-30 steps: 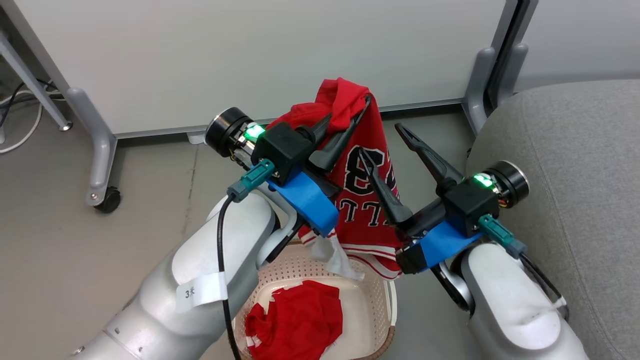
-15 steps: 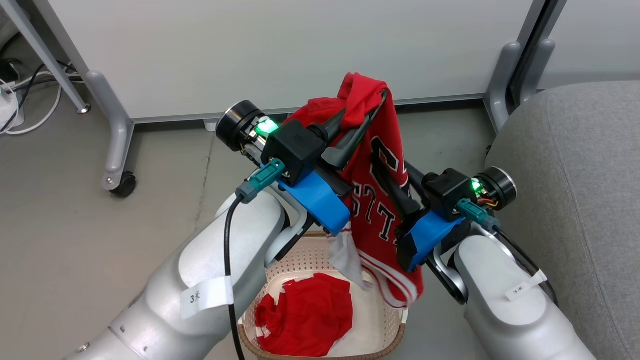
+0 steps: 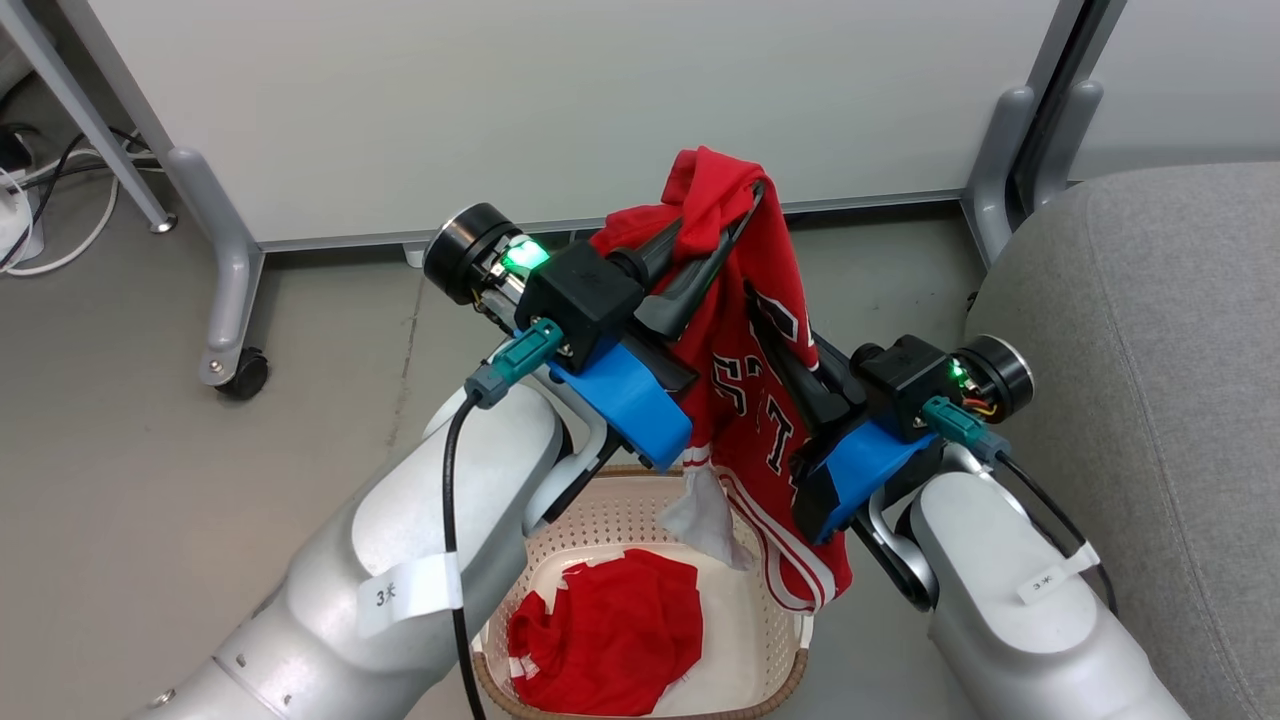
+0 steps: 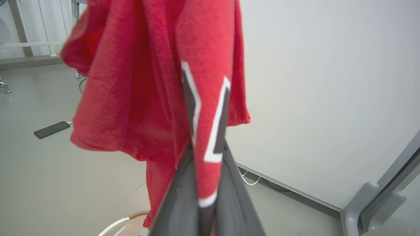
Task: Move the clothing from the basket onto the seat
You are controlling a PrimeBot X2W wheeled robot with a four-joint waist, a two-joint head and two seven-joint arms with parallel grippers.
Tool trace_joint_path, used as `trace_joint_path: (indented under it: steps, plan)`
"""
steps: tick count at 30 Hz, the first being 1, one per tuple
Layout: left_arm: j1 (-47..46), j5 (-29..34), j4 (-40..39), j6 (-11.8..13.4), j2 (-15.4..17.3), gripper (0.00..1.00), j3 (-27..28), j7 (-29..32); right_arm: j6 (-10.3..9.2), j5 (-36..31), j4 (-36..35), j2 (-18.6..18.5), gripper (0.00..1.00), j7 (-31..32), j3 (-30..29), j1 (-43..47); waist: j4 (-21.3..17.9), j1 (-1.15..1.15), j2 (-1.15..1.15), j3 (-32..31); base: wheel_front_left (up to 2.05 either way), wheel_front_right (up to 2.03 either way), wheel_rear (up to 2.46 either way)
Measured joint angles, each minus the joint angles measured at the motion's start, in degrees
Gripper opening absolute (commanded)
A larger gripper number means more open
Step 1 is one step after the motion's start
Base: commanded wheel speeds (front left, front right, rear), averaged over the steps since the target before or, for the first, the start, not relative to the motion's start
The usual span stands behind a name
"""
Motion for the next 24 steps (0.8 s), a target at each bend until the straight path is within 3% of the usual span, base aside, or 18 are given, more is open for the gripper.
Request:
trace_joint_path:
  steps: [1,2,3,19,24]
  plan:
    - [0.00,-0.01,0.29,0.00,-0.03,0.15,0.07,-0.03,0.00,0.03,-0.18,-0.02,0.00,0.00,-0.12,0.03,-0.01,0.00,0.00,-0.01,0.00,0.00,0.00]
    - [0.02,-0.04,0.65,0.00,-0.08,0.15,0.09,-0.05,0.00,0.09,-0.41,-0.04,0.00,0.00,-0.30,0.05,-0.03,0.00,0.00,-0.02,0.00,0.00,0.00]
    - [0.08,0.01,0.86,0.00,-0.13,1.00,0.41,-0.05,0.00,0.10,-0.63,-0.07,0.00,0.00,-0.51,0.10,-0.05,0.00,0.00,-0.04,0.00,0.00,0.00]
    - [2.29,0.65,3.11,0.00,0.14,1.00,1.14,-0.05,0.00,-0.52,-5.10,-0.45,0.00,0.00,-7.23,2.26,-1.14,0.00,0.00,1.04,0.00,0.00,0.00]
    - [4.05,2.13,2.76,0.01,1.05,1.00,2.55,-0.04,0.00,-0.91,-8.45,-0.98,0.00,0.00,-11.92,3.96,-3.34,0.00,0.00,2.53,0.00,0.00,0.00]
